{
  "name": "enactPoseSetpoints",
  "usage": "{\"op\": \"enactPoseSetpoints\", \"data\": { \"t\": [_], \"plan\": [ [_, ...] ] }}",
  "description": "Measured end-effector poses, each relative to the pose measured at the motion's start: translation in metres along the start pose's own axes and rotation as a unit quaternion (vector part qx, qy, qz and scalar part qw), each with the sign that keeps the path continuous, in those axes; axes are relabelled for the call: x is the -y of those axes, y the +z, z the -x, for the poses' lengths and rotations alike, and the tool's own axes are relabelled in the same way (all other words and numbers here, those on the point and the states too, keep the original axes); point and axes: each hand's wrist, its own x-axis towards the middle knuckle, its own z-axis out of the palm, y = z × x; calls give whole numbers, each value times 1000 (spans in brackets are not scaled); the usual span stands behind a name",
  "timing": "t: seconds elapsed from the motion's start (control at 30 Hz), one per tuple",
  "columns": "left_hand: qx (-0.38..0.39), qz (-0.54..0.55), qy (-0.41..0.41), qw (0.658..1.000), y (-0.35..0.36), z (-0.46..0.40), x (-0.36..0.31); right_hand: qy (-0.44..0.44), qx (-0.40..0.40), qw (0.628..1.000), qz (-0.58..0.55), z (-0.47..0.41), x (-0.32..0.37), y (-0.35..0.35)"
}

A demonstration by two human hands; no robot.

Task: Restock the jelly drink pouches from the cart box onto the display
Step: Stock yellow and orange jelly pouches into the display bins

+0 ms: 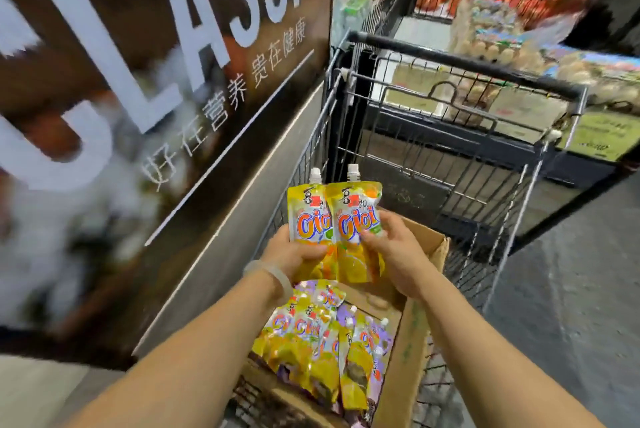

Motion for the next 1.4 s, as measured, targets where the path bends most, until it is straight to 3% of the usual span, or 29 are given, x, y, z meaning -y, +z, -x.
{"op": "enactPoseSetpoints", "data": {
  "t": [0.2, 0.37, 0.67, 0.77, 1.1, 1.4],
  "plan": [
    [-55, 43, 68, 995, -13, 102, 6, -13, 126, 991, -40, 76, 28, 16],
    [-111, 81, 103, 985, -42, 178, 28, -15, 200, 980, 7, 133, 30, 45],
    [-258, 153, 148, 942, -144, 323, 87, -33, 365, 928, 65, 245, 8, 164],
    [-312, 188, 175, 915, -184, 392, 115, -44, 418, 904, 82, 298, -12, 220],
    [-486, 254, 213, 809, -307, 690, 261, 35, 594, 797, 105, 569, -132, 398],
    [-647, 302, 240, 658, -336, 927, 385, 82, 744, 652, 117, 816, -227, 493]
  ]
}}
